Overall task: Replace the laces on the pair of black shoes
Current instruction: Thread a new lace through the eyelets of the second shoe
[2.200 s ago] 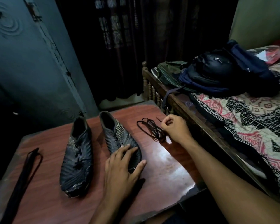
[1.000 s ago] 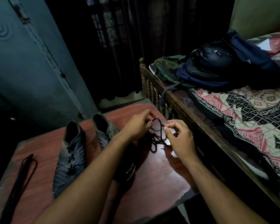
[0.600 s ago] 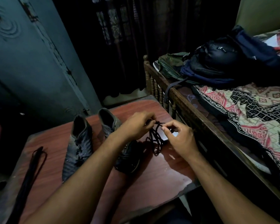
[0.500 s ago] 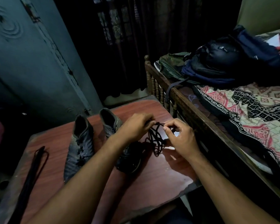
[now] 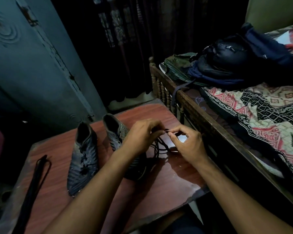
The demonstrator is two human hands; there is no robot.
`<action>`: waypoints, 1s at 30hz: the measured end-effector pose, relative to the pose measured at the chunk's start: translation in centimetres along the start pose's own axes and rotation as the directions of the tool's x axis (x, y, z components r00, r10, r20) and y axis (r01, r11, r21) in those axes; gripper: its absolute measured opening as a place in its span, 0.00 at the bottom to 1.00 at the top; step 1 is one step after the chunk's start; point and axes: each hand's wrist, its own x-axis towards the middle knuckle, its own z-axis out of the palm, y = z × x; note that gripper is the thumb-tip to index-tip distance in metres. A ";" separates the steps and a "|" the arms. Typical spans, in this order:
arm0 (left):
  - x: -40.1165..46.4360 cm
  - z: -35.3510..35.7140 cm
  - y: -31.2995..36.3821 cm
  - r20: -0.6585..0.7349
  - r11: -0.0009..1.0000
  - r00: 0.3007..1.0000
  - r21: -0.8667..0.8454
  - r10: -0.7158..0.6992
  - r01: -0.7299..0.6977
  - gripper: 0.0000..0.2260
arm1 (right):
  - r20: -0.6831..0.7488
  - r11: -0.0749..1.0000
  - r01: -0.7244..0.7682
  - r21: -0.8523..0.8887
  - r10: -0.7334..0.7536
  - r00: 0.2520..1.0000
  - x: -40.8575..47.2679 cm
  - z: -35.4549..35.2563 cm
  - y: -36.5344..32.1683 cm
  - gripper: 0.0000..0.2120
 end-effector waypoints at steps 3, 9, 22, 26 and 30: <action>-0.7 -0.6 0.3 0.009 0.996 1.000 -0.086 -0.009 0.009 0.10 | 0.030 1.000 -0.004 0.019 0.004 1.000 0.0 0.1 -0.1 0.02; -0.7 -3.3 0.8 -0.079 0.996 0.993 0.041 0.084 -0.081 0.05 | 0.155 0.996 -0.026 0.083 0.012 0.988 2.2 -0.3 -3.2 0.04; 0.4 -15.7 0.0 -0.548 0.736 0.668 -0.677 -0.503 -0.002 0.05 | 0.528 0.899 -0.430 -0.081 0.405 0.747 13.1 1.5 -10.1 0.21; -1.9 -13.4 -0.7 -0.496 0.708 0.663 -0.703 -0.560 0.072 0.04 | 0.337 0.846 -0.481 0.230 0.395 0.855 18.1 1.9 -14.8 0.26; -3.3 -11.3 -1.3 -0.457 0.673 0.658 -0.733 -0.598 0.102 0.08 | 0.182 0.890 -0.240 0.389 0.181 0.966 22.1 1.3 -19.0 0.30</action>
